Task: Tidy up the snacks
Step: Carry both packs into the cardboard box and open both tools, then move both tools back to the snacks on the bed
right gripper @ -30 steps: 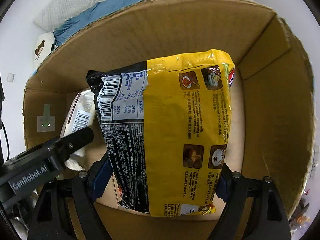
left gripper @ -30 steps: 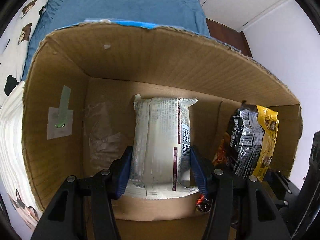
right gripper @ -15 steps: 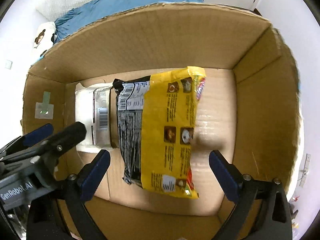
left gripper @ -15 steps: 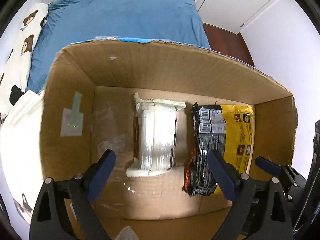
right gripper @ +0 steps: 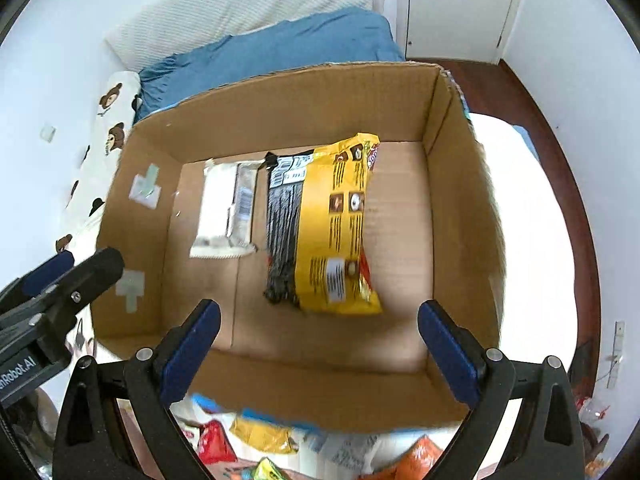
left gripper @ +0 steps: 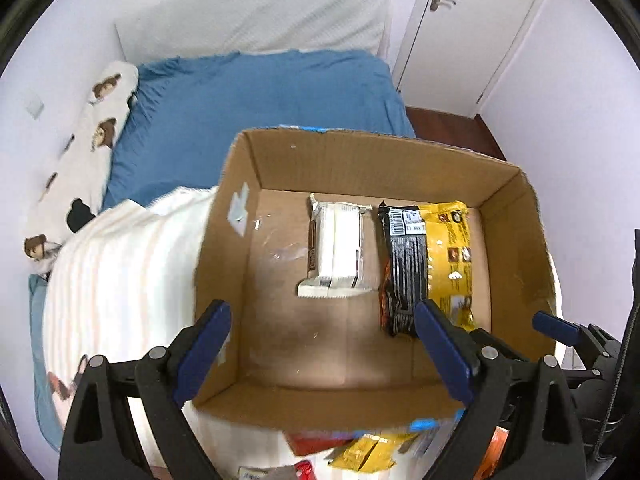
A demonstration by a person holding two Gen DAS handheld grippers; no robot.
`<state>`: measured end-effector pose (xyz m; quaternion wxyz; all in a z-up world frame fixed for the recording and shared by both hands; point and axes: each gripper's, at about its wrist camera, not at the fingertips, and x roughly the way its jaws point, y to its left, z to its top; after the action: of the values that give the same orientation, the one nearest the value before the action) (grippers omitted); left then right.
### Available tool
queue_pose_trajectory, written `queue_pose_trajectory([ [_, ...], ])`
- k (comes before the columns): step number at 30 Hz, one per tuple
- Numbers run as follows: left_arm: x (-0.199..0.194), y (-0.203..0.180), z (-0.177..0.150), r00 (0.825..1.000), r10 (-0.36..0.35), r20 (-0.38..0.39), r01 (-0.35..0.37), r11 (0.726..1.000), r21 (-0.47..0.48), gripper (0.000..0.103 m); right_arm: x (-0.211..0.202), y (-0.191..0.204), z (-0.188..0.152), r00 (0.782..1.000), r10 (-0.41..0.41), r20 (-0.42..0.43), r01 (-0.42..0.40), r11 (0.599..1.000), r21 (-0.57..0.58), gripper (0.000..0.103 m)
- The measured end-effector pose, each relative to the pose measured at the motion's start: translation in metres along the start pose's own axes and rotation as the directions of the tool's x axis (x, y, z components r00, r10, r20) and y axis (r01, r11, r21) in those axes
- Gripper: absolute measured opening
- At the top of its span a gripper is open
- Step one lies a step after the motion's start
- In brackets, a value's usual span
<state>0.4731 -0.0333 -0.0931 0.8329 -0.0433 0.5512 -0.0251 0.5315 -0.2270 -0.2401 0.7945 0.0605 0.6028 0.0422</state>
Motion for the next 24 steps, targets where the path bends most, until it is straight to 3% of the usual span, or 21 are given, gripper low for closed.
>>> queue_pose_trajectory([
  [5,-0.037,-0.002,-0.021,0.997,0.021,0.074,-0.023,0.999,0.023,0.094,-0.036,0.010,-0.031,0.998,-0.003,0.061,0.005,1.000,-0.023,0.101],
  [13,-0.086,0.001,-0.060,0.993,-0.006,0.118,0.006,1.000,0.003,0.094,-0.094,0.010,-0.081,0.990,0.042,0.134,-0.041,0.999,-0.008,0.101],
  [19,-0.101,0.020,-0.116,0.995,-0.003,0.095,0.007,0.999,-0.041,0.094,-0.094,0.002,-0.136,0.991,0.100,0.088,-0.104,0.994,0.041,0.101],
  [24,-0.087,0.043,-0.180,0.997,0.075,0.021,-0.074,0.996,-0.044,0.094,-0.067,-0.017,-0.185,0.989,0.145,0.009,-0.144,0.980,0.138,0.101],
])
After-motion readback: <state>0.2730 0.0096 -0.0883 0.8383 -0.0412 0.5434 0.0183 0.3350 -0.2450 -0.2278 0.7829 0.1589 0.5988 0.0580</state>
